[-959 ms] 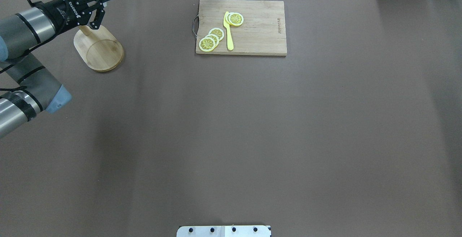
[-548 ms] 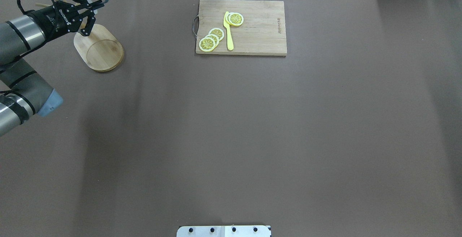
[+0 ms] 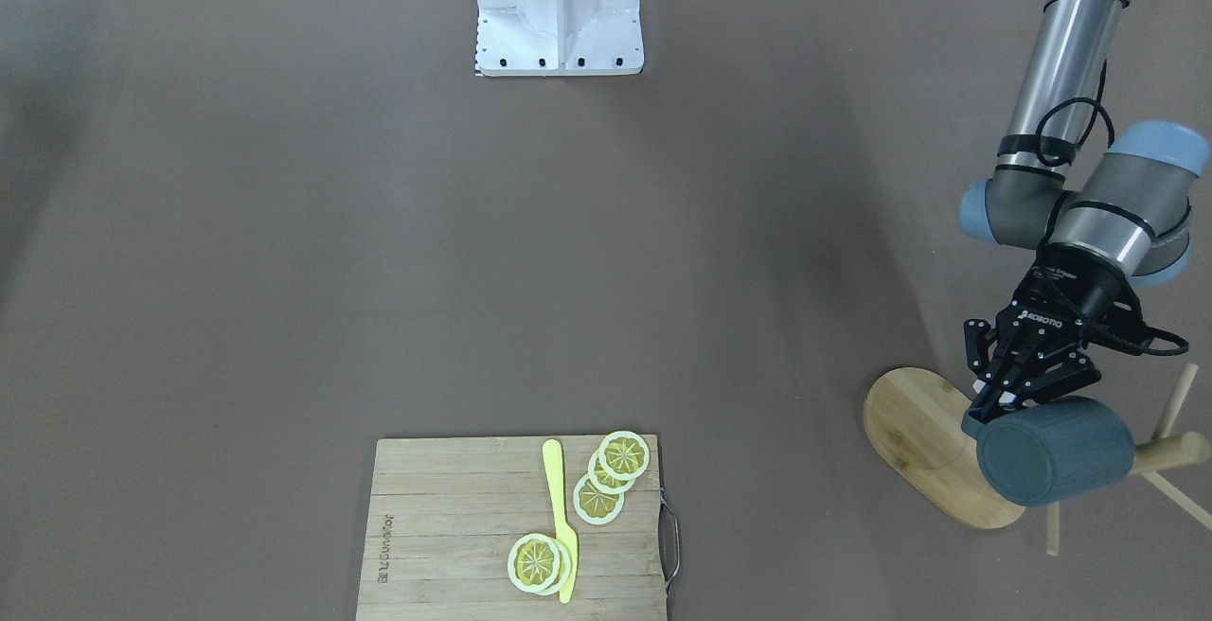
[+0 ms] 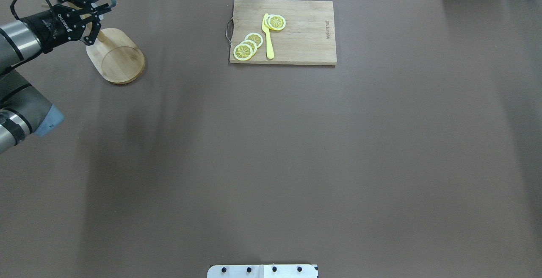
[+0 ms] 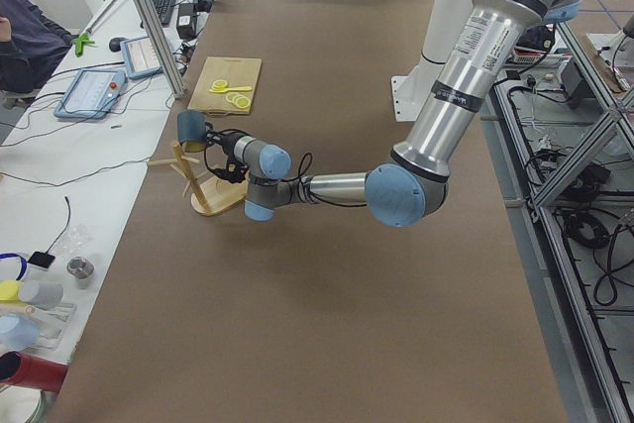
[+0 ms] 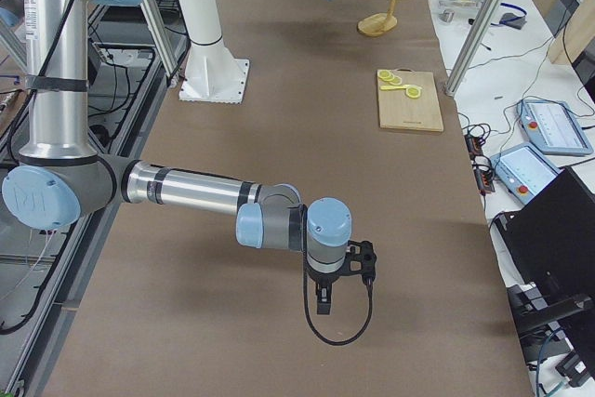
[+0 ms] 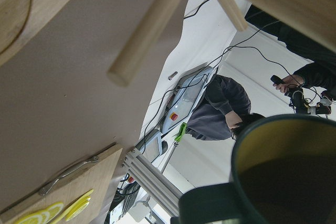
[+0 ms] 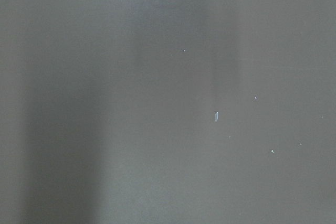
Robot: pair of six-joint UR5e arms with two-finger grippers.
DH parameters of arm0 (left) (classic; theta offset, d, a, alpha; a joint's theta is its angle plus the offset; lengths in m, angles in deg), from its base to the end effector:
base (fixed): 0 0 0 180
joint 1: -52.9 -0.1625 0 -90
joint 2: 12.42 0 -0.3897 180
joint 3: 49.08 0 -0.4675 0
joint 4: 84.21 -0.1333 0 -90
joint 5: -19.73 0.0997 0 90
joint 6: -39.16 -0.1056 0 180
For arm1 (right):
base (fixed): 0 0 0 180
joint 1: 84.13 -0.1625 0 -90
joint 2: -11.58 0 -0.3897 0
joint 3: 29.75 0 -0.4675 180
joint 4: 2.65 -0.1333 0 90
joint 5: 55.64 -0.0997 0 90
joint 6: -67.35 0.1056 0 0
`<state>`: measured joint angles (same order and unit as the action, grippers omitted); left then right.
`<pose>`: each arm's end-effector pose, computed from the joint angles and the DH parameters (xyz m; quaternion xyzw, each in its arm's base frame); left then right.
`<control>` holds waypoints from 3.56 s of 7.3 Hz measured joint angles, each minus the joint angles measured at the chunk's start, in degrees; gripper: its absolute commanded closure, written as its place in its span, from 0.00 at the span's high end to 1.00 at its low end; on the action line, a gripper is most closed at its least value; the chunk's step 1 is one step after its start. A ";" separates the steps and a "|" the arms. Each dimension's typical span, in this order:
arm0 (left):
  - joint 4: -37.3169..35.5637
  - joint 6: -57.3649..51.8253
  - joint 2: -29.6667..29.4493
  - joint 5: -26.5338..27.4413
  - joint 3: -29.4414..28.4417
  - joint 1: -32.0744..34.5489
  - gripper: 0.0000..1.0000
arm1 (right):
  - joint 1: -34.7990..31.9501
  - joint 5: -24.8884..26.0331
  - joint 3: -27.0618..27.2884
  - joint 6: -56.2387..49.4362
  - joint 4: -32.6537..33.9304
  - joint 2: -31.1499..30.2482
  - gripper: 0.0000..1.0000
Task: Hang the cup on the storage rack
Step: 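Hook the mug handle over a peg of the wooden stand, then open the left gripper and pull it back from the stand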
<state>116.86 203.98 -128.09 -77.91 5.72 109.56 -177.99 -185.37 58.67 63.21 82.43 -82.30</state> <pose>0.2919 -0.6608 0.4725 -0.1636 0.7566 -0.5541 0.3063 0.1019 -0.5323 0.6779 0.0193 -0.3393 -0.0007 0.9405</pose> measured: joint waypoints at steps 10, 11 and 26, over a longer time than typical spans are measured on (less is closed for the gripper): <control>4.54 1.54 0.92 0.08 -2.13 -0.04 0.99 | 0.00 -0.08 0.07 0.00 0.00 0.16 1.00; 4.80 1.48 1.06 0.08 -1.90 -0.05 0.99 | 0.00 -0.08 0.18 0.02 0.00 0.18 1.00; 1.59 -83.40 23.59 -5.79 23.77 -2.05 0.99 | 0.00 -0.52 0.02 0.00 0.09 0.07 1.00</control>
<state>118.45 120.58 -104.50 -83.70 29.49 107.51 -177.99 -185.89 58.69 63.22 82.52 -82.23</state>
